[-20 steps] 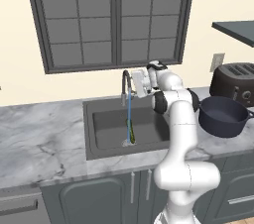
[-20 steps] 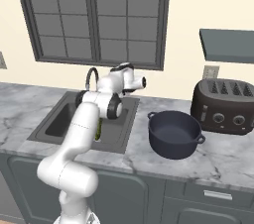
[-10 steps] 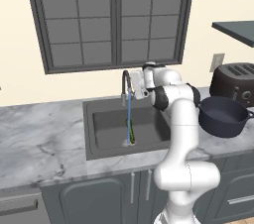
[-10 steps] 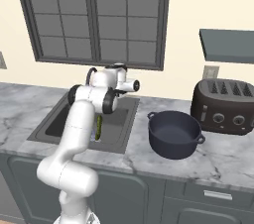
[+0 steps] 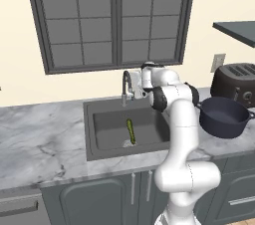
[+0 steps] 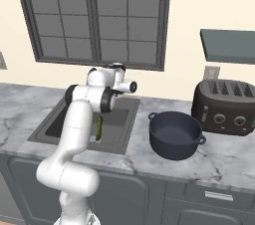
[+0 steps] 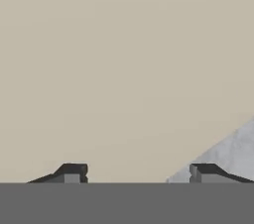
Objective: Dump the squash from the pot into the sink. Then turn on the water and wash the squash. Then turn off the water and put the squash back in the pot.
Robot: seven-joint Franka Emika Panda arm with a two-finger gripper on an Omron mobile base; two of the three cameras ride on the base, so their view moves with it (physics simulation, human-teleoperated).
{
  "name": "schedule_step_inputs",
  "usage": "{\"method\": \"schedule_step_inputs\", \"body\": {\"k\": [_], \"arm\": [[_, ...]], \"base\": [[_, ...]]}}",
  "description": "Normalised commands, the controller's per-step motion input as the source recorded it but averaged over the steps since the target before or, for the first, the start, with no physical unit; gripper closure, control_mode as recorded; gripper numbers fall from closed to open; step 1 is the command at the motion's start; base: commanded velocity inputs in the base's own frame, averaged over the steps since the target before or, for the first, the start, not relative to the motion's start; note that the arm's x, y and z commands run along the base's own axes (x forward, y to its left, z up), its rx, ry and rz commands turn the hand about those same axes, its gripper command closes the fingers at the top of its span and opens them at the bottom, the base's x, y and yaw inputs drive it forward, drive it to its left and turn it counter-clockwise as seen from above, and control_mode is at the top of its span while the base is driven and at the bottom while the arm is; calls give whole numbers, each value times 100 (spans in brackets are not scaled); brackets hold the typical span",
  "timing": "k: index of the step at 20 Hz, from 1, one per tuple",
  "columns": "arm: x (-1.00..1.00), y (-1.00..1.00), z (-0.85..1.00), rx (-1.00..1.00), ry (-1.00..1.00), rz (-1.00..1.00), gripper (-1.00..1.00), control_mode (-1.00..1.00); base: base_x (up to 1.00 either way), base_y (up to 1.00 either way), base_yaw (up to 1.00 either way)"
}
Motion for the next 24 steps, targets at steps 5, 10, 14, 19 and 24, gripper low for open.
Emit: {"method": "schedule_step_inputs", "body": {"k": [5, 10, 14, 19, 24], "arm": [[0, 49, -22, 33, 37, -24, -100, -100], [0, -32, -1, 19, 28, -27, -100, -100], [-15, -80, 13, 7, 22, -28, -100, -100], [-40, -89, 36, 0, 11, -24, -100, -100], [-76, -51, 46, 0, 0, -12, -100, -100]], "base": [[0, 0, 0], [0, 0, 0], [0, 0, 0], [0, 0, 0], [0, 0, 0]]}}
